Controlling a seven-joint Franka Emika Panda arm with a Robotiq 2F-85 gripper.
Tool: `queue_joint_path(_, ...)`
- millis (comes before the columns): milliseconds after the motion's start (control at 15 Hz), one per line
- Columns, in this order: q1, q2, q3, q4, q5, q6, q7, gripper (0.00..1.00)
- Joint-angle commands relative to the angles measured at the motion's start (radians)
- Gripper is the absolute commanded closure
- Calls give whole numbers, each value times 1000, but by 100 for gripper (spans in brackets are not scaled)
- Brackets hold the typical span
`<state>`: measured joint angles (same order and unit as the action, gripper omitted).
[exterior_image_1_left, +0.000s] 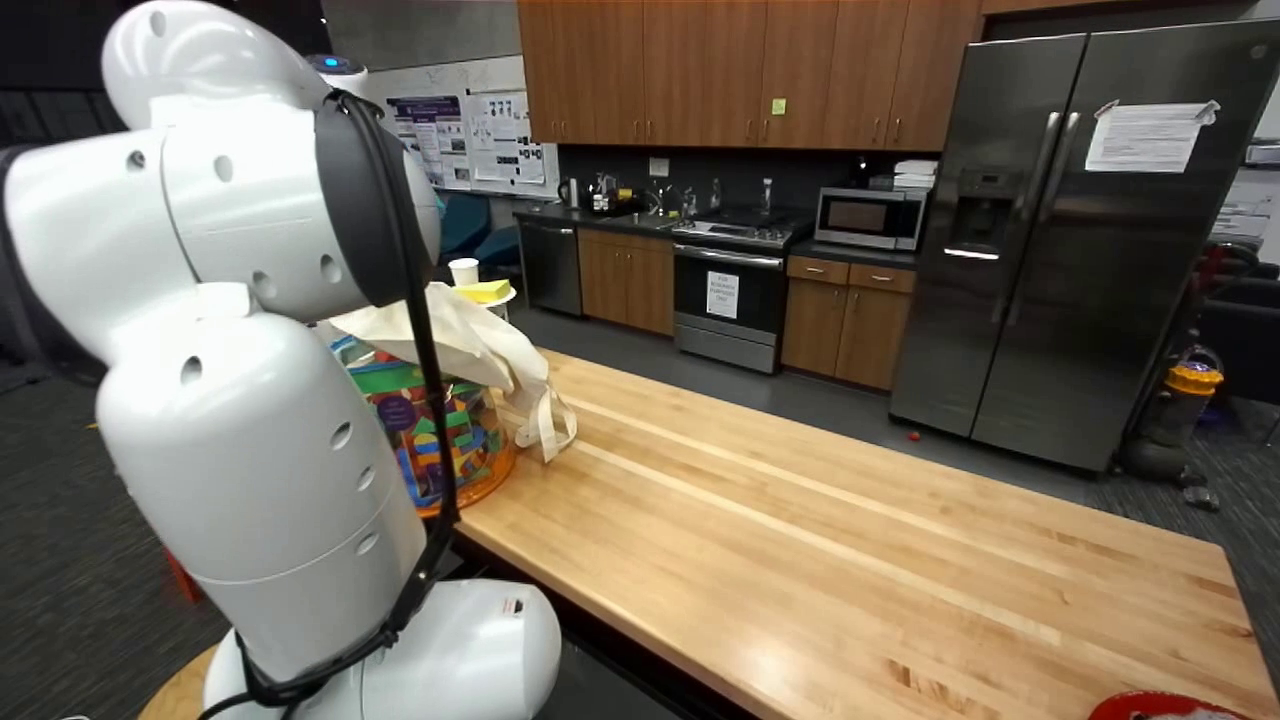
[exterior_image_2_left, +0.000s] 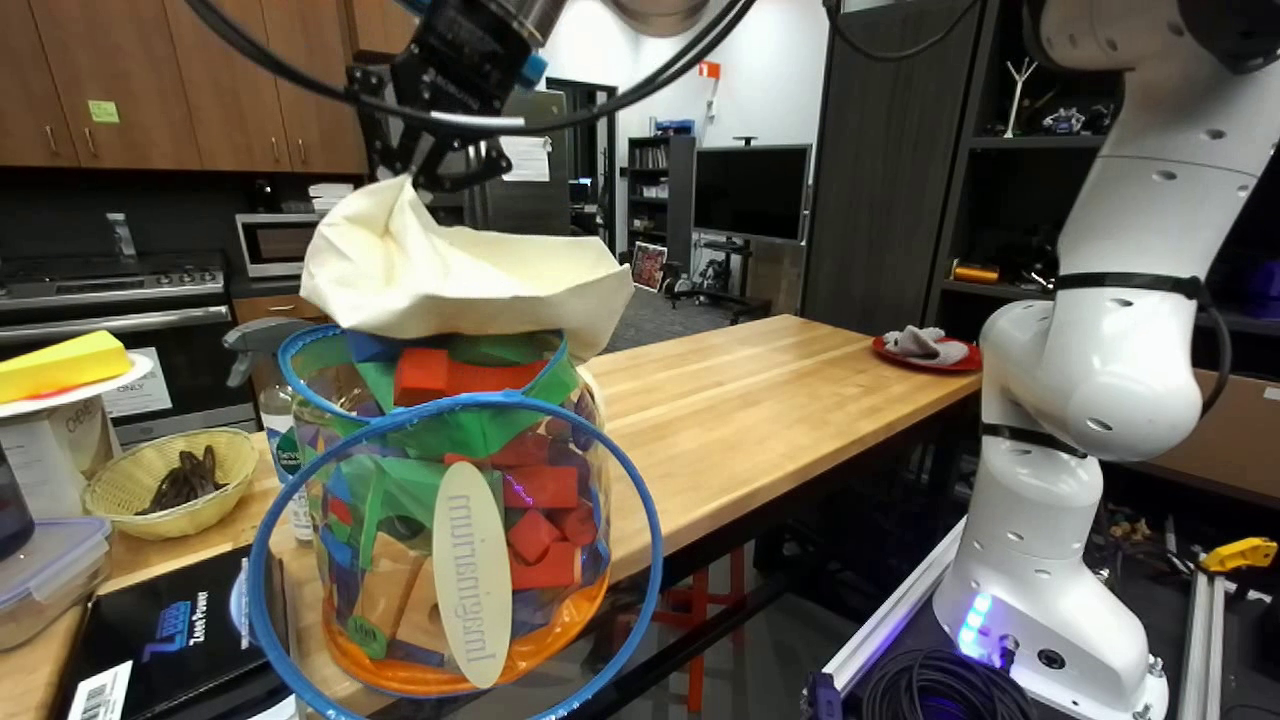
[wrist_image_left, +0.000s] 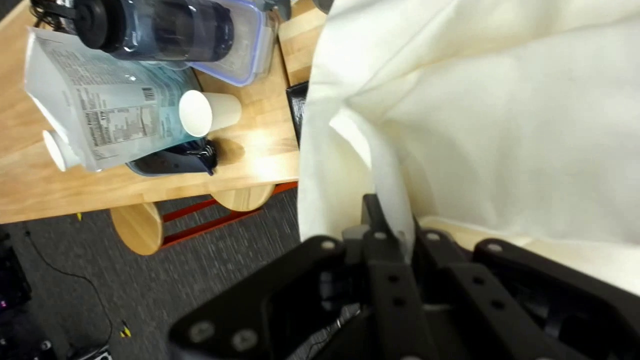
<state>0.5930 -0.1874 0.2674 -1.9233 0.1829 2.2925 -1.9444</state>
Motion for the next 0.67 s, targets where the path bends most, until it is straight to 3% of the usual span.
queue_joint_path(0, -30, 22, 28, -28, 38, -25, -21, 99)
queue_joint_path(600, -72, 41, 57, -61, 103, 6, -28, 99)
